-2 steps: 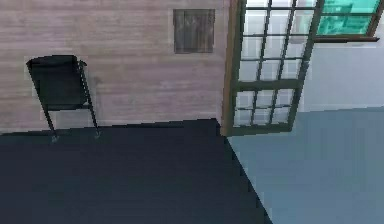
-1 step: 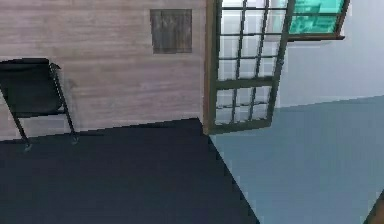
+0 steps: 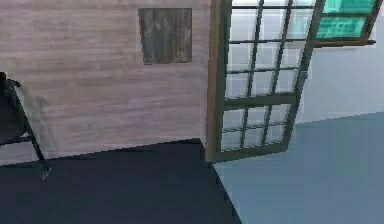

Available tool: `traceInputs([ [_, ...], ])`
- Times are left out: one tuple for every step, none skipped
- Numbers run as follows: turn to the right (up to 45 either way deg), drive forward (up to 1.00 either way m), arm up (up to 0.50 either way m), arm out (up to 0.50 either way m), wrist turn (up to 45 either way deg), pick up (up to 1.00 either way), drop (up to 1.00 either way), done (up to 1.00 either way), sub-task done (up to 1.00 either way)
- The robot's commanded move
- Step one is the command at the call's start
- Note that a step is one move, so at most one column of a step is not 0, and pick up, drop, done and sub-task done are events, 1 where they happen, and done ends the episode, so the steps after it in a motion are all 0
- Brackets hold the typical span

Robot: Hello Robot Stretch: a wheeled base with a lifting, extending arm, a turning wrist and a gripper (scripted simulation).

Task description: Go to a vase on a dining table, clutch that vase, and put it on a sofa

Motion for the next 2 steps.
traceInputs([
  [45.0, 0.00, 0.00, 0.00, 0.0, 0.00, 0.00, 0.00, 0.00],
  [0.0, 0.50, 0.00, 0.00, 0.0, 0.00, 0.00, 0.00, 0.00],
])
